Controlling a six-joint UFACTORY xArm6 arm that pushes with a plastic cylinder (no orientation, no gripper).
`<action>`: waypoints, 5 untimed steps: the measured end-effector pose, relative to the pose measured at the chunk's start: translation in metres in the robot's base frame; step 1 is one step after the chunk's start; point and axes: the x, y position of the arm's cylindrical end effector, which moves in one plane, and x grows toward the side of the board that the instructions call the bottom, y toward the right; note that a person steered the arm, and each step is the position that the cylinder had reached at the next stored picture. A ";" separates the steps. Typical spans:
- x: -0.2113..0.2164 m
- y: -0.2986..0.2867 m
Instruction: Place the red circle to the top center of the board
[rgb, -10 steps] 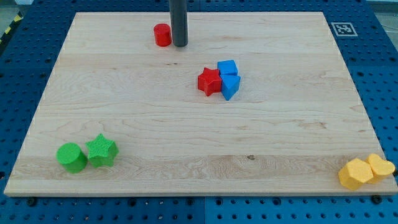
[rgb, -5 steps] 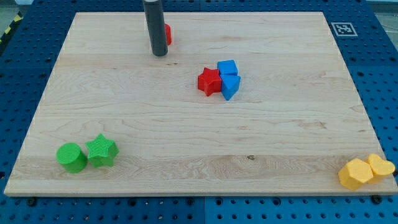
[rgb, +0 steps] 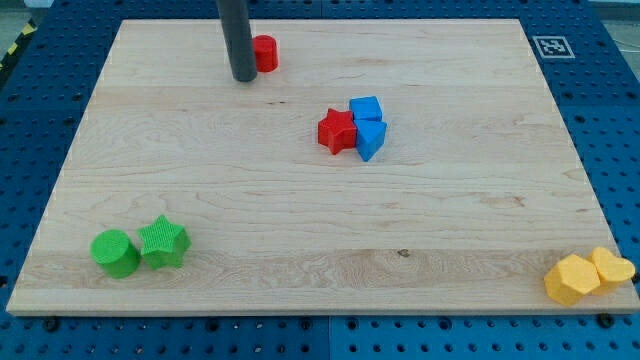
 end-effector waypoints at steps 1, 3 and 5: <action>-0.015 0.037; -0.015 0.032; -0.050 0.025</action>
